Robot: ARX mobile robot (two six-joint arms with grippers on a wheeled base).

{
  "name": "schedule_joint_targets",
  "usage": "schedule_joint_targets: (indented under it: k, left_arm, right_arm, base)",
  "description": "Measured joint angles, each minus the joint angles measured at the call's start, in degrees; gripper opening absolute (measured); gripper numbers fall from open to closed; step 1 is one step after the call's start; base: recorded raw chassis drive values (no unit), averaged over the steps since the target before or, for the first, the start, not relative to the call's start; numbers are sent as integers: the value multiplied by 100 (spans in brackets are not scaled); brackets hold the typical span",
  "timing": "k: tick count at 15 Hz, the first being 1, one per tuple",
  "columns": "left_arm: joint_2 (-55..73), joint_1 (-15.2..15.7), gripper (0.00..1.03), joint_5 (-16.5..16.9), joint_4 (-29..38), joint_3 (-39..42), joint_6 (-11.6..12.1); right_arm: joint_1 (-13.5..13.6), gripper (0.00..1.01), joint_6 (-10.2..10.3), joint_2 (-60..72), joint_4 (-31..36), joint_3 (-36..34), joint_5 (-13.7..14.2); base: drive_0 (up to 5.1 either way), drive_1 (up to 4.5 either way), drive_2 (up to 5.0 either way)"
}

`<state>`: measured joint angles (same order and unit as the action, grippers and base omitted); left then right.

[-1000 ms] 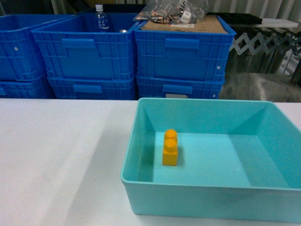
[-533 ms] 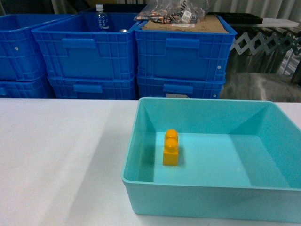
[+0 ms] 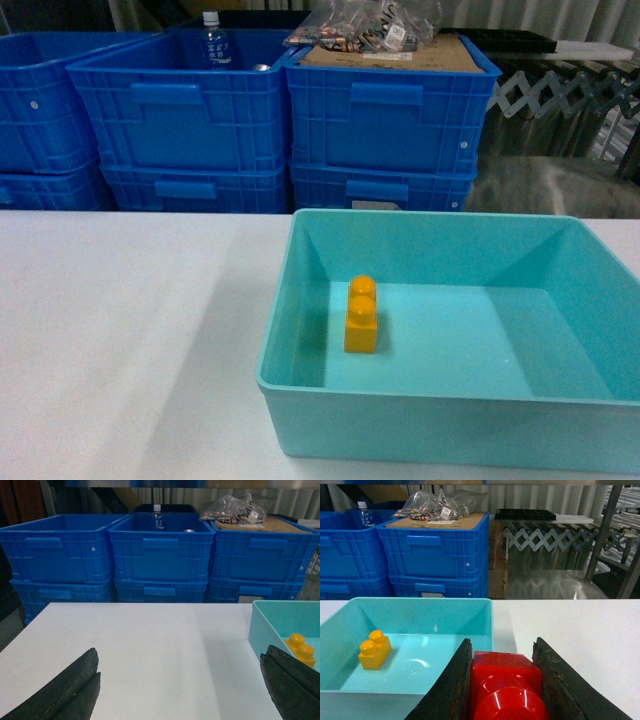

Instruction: Pick red block from blue box to shelf

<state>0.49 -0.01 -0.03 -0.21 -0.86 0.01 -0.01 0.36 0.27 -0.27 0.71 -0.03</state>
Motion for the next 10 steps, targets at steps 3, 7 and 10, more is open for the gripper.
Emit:
schedule_joint_targets:
  k: [3, 7, 10]
  left_arm:
    - [0, 0, 98, -2, 2, 0, 0]
    - [0, 4, 98, -4, 0, 0, 0]
    - [0, 0, 98, 0, 2, 0, 0]
  right_arm:
    - [0, 29, 0, 0, 0, 0, 0]
    - [0, 29, 0, 0, 0, 0, 0]
    - [0, 29, 0, 0, 0, 0, 2]
  base:
    - [0, 0, 0]
    - [-156, -156, -156]
    - [-143, -143, -143]
